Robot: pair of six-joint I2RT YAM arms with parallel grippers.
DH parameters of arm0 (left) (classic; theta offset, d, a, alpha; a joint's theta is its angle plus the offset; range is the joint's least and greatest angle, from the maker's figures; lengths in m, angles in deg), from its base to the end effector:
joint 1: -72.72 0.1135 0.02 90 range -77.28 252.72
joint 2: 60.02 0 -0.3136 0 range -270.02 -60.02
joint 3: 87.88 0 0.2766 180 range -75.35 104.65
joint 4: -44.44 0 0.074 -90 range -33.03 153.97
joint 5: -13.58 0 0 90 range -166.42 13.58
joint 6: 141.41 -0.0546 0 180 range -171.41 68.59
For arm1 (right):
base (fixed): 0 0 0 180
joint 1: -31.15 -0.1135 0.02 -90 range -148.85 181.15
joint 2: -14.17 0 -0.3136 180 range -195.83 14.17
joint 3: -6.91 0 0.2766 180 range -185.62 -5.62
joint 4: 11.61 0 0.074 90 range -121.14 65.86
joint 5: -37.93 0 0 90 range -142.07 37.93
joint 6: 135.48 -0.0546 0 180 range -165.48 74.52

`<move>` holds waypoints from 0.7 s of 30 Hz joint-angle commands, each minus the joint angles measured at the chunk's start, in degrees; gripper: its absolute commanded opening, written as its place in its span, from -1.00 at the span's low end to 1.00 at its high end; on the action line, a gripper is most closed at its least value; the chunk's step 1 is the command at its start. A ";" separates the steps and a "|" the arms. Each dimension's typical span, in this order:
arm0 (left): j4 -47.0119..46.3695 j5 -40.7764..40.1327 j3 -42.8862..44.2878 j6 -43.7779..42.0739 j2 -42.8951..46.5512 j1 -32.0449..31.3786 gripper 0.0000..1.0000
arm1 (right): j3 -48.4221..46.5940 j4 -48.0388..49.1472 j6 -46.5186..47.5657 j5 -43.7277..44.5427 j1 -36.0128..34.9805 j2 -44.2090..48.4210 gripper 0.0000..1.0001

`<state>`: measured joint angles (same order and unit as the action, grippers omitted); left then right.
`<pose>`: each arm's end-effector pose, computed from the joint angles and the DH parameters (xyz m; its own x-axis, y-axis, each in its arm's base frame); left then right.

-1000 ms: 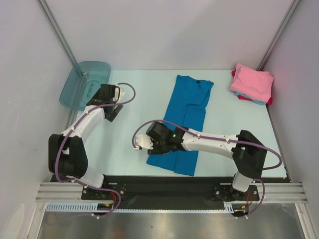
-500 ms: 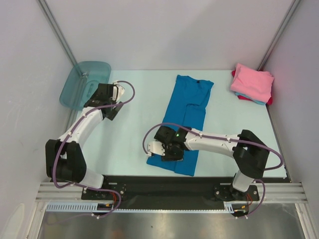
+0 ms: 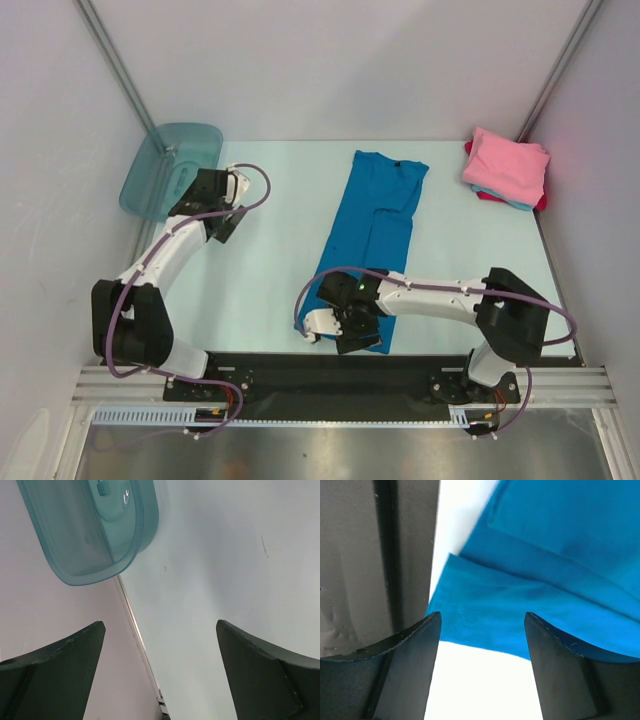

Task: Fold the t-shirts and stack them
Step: Fold the tshirt

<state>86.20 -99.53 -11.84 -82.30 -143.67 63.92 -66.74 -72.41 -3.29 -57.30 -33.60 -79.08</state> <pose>0.3396 -0.0309 0.2943 -0.7010 0.5863 -0.4059 0.2890 0.7539 0.5899 0.1319 0.2913 0.2072 0.2976 -0.9368 -0.1839 -0.9546 -0.2944 -0.0454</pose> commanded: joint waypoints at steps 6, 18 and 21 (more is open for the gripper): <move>-1.11 -1.93 -0.14 0.31 0.87 0.54 1.00 | 0.39 5.38 4.47 1.89 -4.76 -2.81 0.35; -1.37 -2.29 0.04 0.66 0.25 0.54 1.00 | -5.15 1.07 7.20 1.10 -5.82 -8.17 -0.12; -1.46 -2.20 -0.05 0.75 0.16 0.54 1.00 | -5.76 1.07 6.94 1.19 -5.91 -8.61 -0.28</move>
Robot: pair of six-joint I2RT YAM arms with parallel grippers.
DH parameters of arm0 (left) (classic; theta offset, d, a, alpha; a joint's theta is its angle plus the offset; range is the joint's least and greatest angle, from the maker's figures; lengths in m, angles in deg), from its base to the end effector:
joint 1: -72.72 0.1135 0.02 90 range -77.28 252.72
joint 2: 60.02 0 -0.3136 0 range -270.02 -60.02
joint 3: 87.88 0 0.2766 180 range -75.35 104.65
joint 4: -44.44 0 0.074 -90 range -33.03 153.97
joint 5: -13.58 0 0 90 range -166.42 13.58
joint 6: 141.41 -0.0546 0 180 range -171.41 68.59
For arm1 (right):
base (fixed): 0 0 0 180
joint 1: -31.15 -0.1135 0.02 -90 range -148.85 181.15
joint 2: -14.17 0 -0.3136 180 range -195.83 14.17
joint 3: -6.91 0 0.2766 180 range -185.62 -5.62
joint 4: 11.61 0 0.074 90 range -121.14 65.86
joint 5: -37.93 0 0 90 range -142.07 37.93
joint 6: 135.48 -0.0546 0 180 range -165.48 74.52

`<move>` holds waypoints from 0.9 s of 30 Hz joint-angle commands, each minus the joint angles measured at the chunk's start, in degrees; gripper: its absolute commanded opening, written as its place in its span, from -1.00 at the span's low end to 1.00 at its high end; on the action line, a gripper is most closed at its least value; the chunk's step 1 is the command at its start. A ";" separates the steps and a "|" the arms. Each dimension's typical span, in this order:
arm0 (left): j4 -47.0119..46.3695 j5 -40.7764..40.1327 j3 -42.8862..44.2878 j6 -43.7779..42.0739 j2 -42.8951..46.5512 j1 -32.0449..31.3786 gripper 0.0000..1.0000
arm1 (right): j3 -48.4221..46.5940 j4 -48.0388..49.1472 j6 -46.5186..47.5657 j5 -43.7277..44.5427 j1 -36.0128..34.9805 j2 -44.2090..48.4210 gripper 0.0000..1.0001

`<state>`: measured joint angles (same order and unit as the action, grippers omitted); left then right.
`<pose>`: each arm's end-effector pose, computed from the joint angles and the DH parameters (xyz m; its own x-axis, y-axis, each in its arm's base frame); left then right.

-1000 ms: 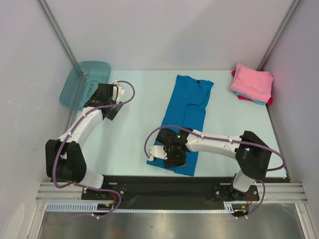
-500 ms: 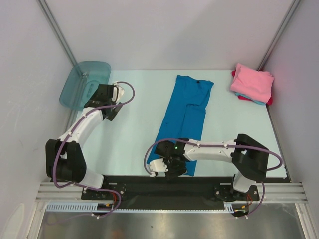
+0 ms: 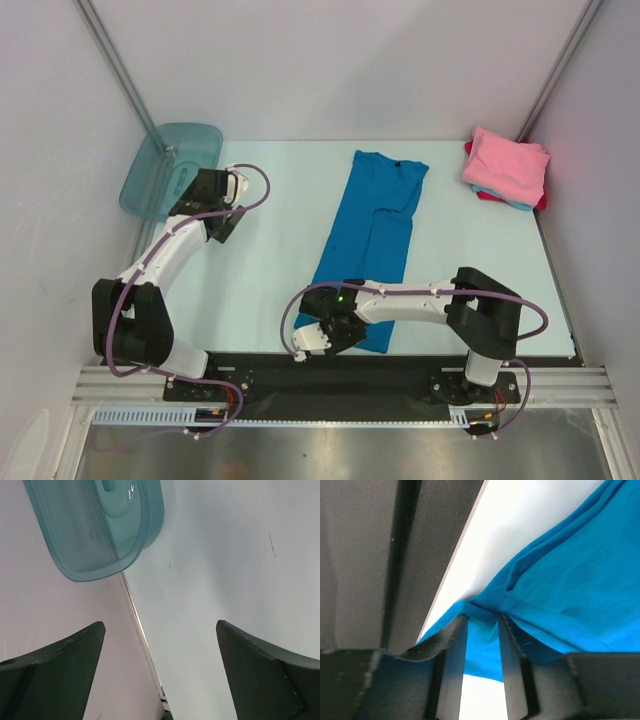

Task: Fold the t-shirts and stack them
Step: Fold the tshirt

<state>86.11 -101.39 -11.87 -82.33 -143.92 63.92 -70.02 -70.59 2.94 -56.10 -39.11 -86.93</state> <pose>0.3403 -0.0294 0.2934 -0.7130 0.5817 -0.3914 0.2733 0.7447 0.6089 0.1139 0.3289 0.1804 0.4819 -0.8663 -0.1314 -0.8758 -0.4807 -0.0429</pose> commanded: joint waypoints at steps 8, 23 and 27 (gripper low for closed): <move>-1.55 -0.34 0.24 0.51 0.23 0.54 0.99 | -4.50 -3.02 0.36 1.66 -0.93 -1.12 -0.13; -1.72 0.01 0.24 0.86 -0.30 0.54 0.99 | -4.68 -3.73 -0.52 1.66 -1.28 -1.29 -0.26; -1.72 -0.16 0.24 0.77 -0.30 0.54 1.00 | -4.24 -3.99 -0.61 1.84 -1.37 -1.21 -0.19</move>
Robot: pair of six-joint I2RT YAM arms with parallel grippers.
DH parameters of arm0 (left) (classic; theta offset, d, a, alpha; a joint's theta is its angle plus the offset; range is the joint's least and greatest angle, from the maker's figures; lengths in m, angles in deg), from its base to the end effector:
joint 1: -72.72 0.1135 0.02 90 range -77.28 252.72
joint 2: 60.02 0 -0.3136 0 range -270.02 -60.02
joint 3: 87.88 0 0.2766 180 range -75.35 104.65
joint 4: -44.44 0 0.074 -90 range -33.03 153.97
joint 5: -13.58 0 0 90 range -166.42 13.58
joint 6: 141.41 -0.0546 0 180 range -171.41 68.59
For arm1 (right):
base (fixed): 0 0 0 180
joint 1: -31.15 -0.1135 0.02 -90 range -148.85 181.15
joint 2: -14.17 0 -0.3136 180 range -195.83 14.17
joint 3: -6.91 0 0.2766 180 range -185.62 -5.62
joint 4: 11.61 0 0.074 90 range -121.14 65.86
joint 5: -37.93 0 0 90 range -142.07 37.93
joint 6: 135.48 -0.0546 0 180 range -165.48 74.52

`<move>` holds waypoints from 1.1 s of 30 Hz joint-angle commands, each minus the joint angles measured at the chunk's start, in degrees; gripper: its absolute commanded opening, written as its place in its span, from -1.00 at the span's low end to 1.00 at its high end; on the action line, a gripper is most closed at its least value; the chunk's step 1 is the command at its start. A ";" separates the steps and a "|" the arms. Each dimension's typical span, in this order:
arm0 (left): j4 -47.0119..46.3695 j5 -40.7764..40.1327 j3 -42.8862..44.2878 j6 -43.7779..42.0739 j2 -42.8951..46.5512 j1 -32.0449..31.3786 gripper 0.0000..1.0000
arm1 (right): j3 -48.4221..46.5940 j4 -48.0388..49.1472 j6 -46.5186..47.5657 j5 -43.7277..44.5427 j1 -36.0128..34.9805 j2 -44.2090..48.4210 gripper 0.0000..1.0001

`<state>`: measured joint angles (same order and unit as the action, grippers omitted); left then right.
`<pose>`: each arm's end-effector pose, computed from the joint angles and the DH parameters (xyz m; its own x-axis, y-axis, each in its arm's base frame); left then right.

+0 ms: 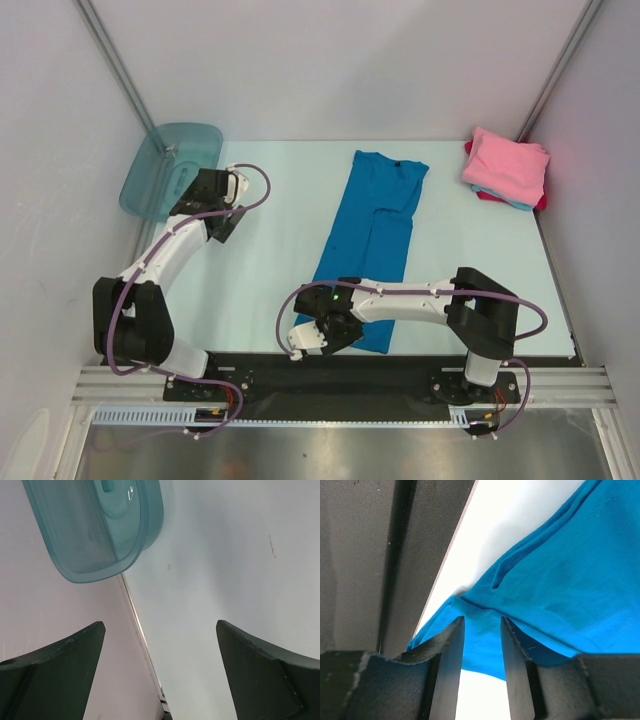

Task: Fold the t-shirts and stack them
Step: Fold the tshirt

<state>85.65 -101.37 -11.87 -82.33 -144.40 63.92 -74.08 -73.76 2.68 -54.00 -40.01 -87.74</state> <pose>0.3425 -0.0297 0.2913 -0.7130 0.5818 -0.3912 0.2737 0.7447 0.6087 0.1141 0.3400 0.1940 0.4918 -0.8643 -0.1054 -0.8707 -0.4872 -0.0676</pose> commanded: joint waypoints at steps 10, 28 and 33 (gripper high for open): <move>-1.27 -0.45 0.50 0.86 0.09 0.54 1.00 | -0.18 -1.09 -0.52 -1.05 -0.47 -0.75 -0.29; -0.83 -0.54 1.03 0.95 0.44 0.62 0.99 | 0.53 0.23 -1.23 -1.41 -0.39 -0.75 -0.89; -0.83 -0.71 1.12 0.95 0.44 0.53 1.00 | 0.26 0.06 -1.23 -0.79 -0.30 -0.40 -0.97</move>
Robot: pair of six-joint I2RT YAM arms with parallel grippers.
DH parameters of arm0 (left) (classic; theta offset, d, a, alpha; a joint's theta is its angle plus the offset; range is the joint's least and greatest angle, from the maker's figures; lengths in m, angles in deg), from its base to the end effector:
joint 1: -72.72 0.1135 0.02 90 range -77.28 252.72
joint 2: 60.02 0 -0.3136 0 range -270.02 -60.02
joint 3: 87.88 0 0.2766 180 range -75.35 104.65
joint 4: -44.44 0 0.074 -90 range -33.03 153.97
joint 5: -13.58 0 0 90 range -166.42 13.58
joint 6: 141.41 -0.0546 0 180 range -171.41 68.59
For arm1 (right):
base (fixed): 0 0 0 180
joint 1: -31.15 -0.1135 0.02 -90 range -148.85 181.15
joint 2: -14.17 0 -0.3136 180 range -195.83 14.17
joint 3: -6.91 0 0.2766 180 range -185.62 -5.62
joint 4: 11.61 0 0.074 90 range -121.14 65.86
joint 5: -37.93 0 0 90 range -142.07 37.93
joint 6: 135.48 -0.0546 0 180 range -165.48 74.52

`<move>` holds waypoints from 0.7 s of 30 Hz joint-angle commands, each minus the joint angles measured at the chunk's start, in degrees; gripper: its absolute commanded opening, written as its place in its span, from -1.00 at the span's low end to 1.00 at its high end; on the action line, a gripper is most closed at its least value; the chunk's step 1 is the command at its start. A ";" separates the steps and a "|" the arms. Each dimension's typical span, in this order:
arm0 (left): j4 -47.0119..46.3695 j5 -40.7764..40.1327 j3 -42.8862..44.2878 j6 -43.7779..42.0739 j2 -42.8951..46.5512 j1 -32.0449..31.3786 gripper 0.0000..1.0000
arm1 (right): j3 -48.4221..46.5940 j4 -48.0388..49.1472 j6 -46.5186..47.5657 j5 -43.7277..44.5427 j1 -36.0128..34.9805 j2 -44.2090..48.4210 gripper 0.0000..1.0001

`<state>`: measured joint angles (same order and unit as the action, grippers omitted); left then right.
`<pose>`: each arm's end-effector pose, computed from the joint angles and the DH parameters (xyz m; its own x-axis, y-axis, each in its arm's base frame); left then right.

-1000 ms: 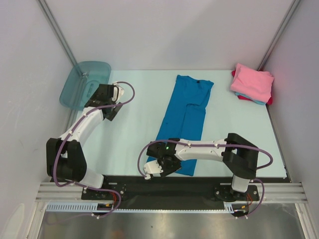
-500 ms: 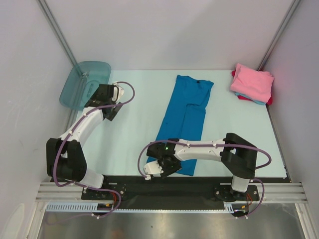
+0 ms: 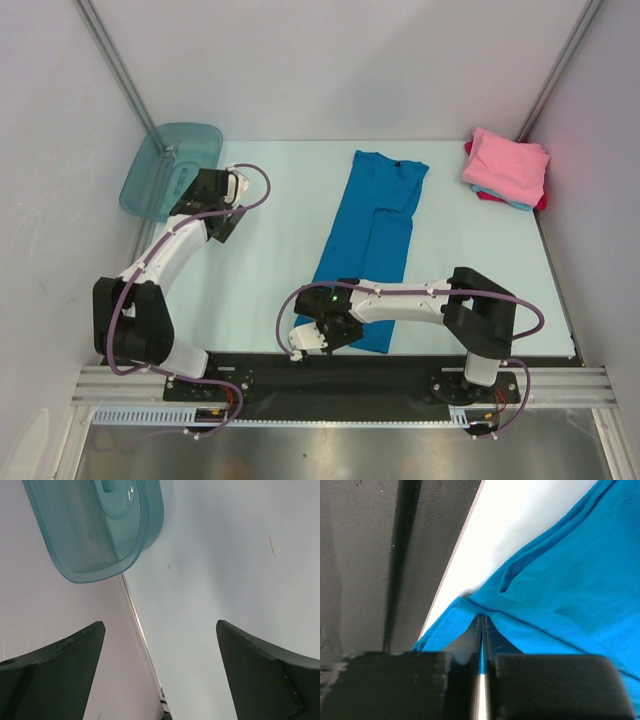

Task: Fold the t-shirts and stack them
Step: Fold the tshirt

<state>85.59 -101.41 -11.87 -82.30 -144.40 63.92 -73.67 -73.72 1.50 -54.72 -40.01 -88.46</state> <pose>0.3426 -0.0297 0.2914 -0.7130 0.5813 -0.3921 0.2723 0.7449 0.6090 0.1132 0.3397 0.1878 0.4731 -0.8749 -0.1030 -0.8809 -0.4713 -0.0430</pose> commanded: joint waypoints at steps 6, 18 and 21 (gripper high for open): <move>-0.76 -0.49 1.20 0.92 0.44 0.54 1.00 | -0.77 -1.39 0.04 0.46 -0.30 0.94 -0.26; -0.67 -0.67 1.38 0.84 0.71 0.54 1.00 | 0.64 0.19 -0.66 -1.04 -0.21 -0.73 -0.75; -0.58 -0.49 1.47 1.01 0.88 0.54 1.00 | 0.55 0.19 -0.58 -1.30 -0.21 -0.29 -0.84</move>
<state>85.59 -101.54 -11.87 -82.30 -144.40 63.92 -73.03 -73.72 1.08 -55.03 -40.01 -88.92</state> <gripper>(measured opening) 0.996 0.096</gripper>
